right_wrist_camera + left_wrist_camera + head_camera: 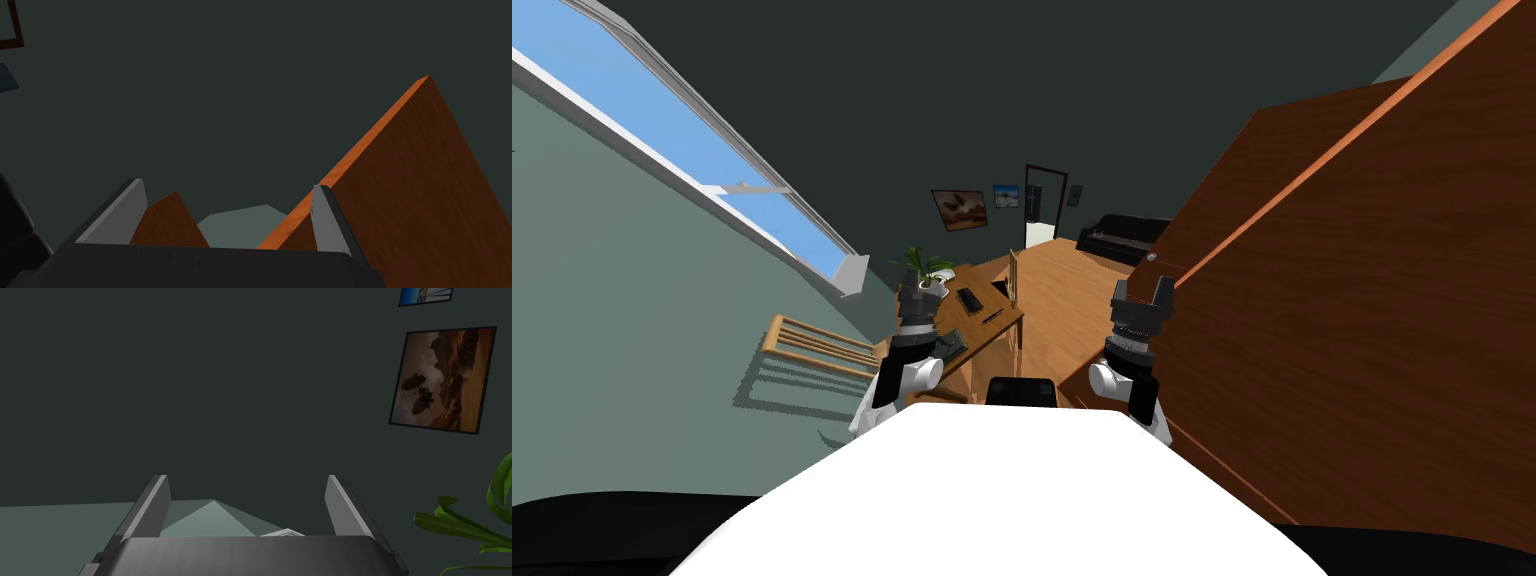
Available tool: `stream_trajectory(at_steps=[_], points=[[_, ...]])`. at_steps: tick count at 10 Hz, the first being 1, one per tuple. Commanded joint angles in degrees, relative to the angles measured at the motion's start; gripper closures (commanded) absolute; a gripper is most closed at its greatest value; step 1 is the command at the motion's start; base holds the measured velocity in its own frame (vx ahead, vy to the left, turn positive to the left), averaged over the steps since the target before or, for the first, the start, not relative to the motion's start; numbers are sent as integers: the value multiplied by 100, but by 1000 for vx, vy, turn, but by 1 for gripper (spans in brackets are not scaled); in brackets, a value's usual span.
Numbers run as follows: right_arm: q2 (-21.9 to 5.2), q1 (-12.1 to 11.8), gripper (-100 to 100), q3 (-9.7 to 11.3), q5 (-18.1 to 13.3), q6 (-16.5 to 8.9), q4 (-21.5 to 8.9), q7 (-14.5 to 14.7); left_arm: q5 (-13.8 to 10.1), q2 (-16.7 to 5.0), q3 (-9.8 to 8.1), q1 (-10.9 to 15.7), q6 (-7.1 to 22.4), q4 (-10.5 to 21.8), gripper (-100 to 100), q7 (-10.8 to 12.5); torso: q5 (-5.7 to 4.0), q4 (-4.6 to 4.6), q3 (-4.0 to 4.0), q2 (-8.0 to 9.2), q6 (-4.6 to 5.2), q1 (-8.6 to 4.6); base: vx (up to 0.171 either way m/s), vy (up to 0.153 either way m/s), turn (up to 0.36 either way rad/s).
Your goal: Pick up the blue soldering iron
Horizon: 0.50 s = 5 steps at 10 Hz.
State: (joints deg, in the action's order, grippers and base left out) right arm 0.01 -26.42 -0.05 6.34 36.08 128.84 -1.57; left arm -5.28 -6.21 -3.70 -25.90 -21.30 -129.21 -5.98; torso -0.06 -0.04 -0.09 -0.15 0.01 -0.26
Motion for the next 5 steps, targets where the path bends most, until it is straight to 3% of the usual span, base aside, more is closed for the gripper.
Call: stream_trajectory(at_steps=[1,4,5], points=[[0,0,0,0,0,0,0,0,-154,-138,-163,-20,286,151,-100,111,0,0,0,0,0,0,46,-99,-70],[0,0,0,0,0,0,0,0,-257,-225,-279,16,679,318,-100,174,-2,1,3,5,0,-8,28,-79,-23],[0,0,0,0,0,0,0,0,-366,-311,-400,52,873,497,-100,237,-1,1,2,3,-1,1,65,-61,-47]])
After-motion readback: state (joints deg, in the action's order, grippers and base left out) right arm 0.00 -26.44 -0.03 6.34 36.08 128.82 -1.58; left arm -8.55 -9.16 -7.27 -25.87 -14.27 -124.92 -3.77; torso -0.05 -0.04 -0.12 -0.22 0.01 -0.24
